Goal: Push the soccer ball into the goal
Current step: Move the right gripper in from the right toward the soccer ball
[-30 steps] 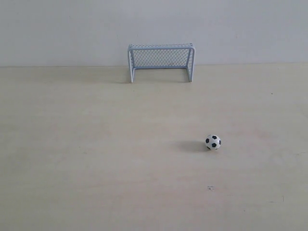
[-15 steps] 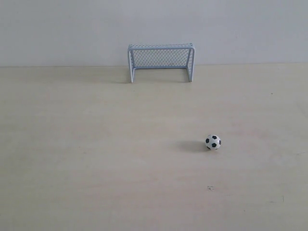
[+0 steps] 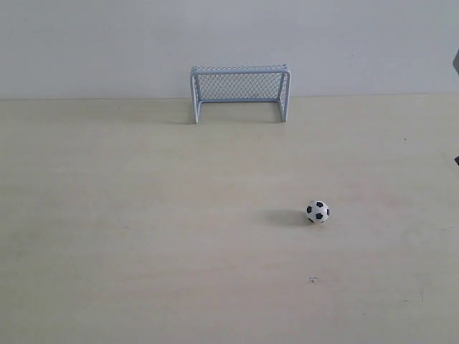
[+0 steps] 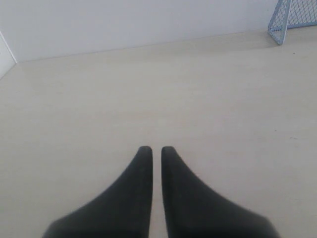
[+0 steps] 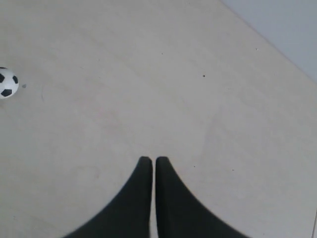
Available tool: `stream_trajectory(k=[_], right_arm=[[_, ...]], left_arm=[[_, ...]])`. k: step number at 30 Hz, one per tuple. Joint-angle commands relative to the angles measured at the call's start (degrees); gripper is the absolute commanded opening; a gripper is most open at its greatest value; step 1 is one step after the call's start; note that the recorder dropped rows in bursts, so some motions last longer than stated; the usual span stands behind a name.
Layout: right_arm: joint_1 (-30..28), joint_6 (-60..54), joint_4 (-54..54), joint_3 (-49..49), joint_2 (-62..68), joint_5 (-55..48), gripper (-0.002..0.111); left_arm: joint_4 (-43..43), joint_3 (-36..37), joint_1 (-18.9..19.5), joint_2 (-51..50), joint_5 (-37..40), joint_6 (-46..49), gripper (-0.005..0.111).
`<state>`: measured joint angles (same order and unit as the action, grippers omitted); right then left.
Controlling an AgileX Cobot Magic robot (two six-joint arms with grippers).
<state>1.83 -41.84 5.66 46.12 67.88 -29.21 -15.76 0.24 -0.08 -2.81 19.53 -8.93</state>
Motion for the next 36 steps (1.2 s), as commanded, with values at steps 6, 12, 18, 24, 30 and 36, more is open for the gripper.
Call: stream_trajectory(k=[6, 12, 18, 24, 30, 36], right_arm=[[3.3, -9.4, 1.2, 0.3, 2.6, 0.3, 0.0], [7.3, -11.3, 1.1, 2.0, 5.5, -0.2, 0.0], [10.0, -13.1, -0.8, 4.5, 9.6, -4.1, 0.0], [11.3, -14.0, -2.1, 6.6, 13.2, -6.3, 0.0], [11.3, -16.6, -1.8, 8.2, 16.2, -8.5, 0.0], [11.5, -22.1, 0.1, 8.3, 17.7, -10.3, 0.0]], left_arm=[[0.0, -0.2, -0.5, -0.3, -0.2, -0.5, 0.006], [0.0, -0.2, -0.5, -0.3, -0.2, -0.5, 0.006], [0.0, -0.2, -0.5, -0.3, -0.2, -0.5, 0.006], [0.0, -0.2, -0.5, -0.3, -0.2, -0.5, 0.006], [0.0, -0.2, -0.5, -0.3, -0.2, -0.5, 0.006], [0.0, -0.2, -0.5, -0.3, -0.2, -0.5, 0.006]])
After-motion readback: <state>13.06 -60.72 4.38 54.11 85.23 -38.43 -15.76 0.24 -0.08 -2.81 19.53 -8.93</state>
